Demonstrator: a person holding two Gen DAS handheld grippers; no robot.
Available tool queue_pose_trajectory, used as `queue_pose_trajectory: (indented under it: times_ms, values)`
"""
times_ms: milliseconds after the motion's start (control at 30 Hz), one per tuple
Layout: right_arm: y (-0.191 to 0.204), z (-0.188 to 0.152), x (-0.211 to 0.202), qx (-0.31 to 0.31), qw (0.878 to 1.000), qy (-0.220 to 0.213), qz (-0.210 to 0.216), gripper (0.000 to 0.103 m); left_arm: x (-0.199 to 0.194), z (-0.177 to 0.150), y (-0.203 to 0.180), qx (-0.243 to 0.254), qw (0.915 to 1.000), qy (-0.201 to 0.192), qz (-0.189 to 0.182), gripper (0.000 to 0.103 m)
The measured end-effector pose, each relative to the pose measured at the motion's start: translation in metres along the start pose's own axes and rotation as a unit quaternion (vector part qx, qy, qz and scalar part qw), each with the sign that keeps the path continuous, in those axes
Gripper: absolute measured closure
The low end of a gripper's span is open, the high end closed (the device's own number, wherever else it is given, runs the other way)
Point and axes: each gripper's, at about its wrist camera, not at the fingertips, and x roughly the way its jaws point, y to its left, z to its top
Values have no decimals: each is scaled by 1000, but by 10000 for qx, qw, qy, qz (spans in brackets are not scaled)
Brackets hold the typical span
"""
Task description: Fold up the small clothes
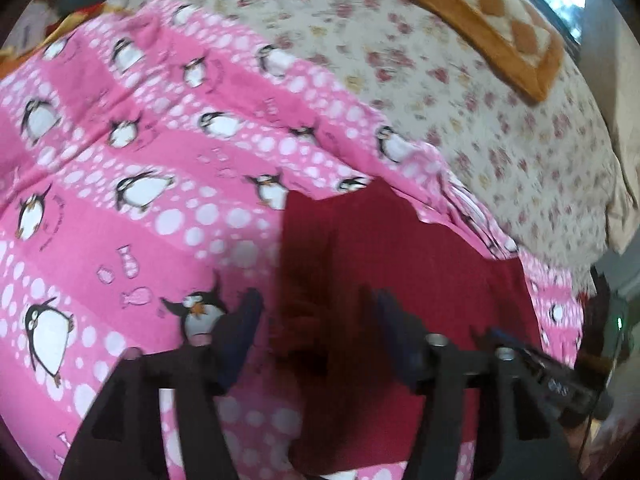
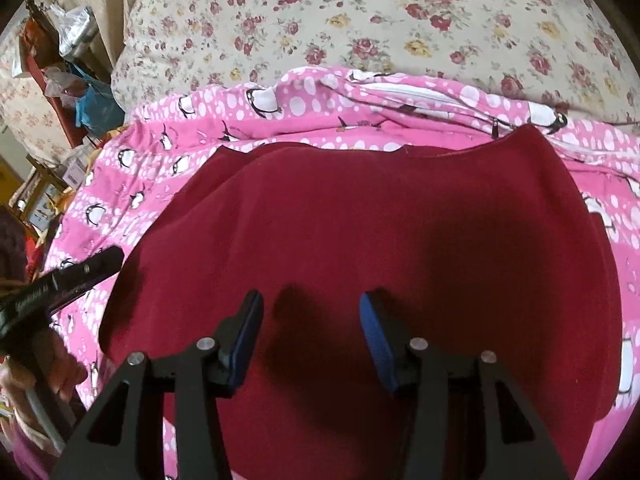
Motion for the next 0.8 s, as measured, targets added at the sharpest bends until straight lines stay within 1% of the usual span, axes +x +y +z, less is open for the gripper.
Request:
queue_pose_trajectory:
  times_ms: [100, 133, 167, 233, 267, 333, 433, 533, 633, 667, 700, 733, 800]
  values:
    - [-3, -2, -3, 101, 9999, -79, 106, 50, 16, 1, 12, -403, 9984, 384, -126, 58]
    - [-4, -2, -3, 135, 9998, -87, 128, 50, 24, 0, 13, -500, 9969, 573, -176, 58]
    - [-4, -2, -2, 170, 9997, -87, 150, 50, 31, -2, 12, -568, 9958, 675, -245, 57]
    - [-5, -3, 0, 225, 9995, -76, 183, 50, 33, -3, 5, -533, 9966, 574, -263, 55]
    - [-6, -3, 0, 234, 9995, -79, 194, 50, 35, -3, 2, -481, 9966, 568, -349, 52]
    - [-6, -3, 0, 242, 9994, -89, 226, 50, 45, -2, -1, -449, 9949, 709, -565, 48]
    - [-7, -2, -1, 249, 9992, -73, 304, 50, 57, 5, 0, -466, 9945, 712, -617, 46]
    - [-9, -1, -1, 251, 9990, -92, 371, 50, 63, 11, -3, -399, 9949, 756, -539, 46]
    - [-10, -2, 1, 187, 9991, -135, 357, 50, 67, 14, -11, -108, 9951, 910, -385, 46]
    - [-10, -2, 2, 168, 9992, -152, 341, 50, 68, 13, -13, -15, 9949, 931, -382, 49]
    - [-9, -2, 2, 150, 9992, -164, 327, 50, 68, 13, -14, 38, 9946, 954, -404, 57]
    - [-9, -2, 2, 134, 9993, -172, 318, 50, 68, 12, -14, 62, 9942, 991, -418, 61]
    - [-8, -3, 1, 111, 9993, -196, 306, 50, 66, 12, -15, 70, 9935, 1017, -498, 83]
